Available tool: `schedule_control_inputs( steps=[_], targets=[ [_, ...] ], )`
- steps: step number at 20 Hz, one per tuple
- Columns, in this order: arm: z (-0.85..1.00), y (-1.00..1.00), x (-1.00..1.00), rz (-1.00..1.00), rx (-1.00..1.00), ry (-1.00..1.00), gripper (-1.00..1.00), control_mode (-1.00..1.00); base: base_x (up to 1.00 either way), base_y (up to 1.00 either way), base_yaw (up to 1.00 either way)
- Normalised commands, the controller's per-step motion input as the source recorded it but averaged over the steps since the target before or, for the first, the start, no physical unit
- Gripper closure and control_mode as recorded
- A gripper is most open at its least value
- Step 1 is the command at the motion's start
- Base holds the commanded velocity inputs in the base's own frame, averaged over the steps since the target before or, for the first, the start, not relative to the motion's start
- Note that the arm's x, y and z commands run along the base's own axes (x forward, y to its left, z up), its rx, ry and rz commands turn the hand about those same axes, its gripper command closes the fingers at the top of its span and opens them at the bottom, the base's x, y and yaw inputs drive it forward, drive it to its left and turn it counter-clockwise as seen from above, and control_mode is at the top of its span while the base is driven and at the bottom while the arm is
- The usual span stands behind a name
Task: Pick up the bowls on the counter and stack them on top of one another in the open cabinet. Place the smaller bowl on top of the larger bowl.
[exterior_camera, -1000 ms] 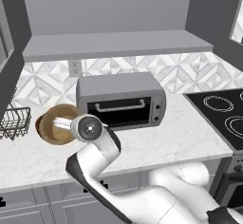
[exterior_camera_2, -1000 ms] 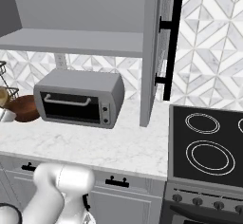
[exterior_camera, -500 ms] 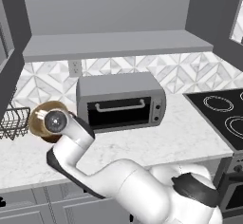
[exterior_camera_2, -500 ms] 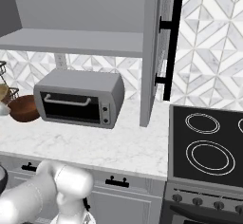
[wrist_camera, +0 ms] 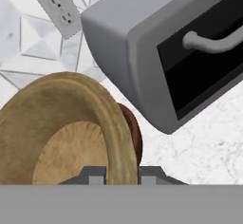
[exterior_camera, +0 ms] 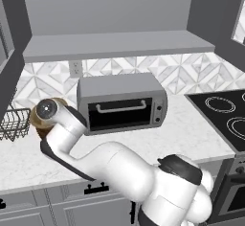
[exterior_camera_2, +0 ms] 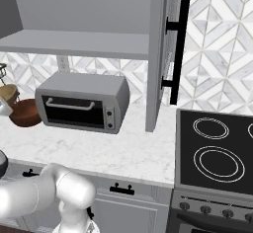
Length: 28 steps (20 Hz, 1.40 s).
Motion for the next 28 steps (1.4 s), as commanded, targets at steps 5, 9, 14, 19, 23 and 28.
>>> schedule_control_inputs(
  steps=[5, 9, 14, 19, 23, 28],
  targets=[
    [-0.25, 0.02, 0.40, -0.07, 0.00, 0.02, 1.00, -1.00, 0.00, 0.00, 0.00],
    [-0.39, 0.00, 0.50, -0.05, 0.00, 0.04, 1.00, -1.00, 0.00, 0.00, 0.00],
    [-0.24, 0.05, 0.64, -0.03, 0.00, 0.01, 1.00, -1.00, 0.00, 0.00, 0.00],
    [-0.37, 0.19, 0.63, -0.03, 0.00, 0.04, 1.00, -1.00, 0.00, 0.00, 0.00],
    [-0.38, 0.11, 0.45, -0.01, 0.00, 0.05, -1.00, -1.00, 0.00, 0.00, 0.00],
    [0.04, 0.16, 0.06, 0.00, -0.02, 0.00, -1.00, -1.00, 0.00, 0.00, 0.00]
  ],
)
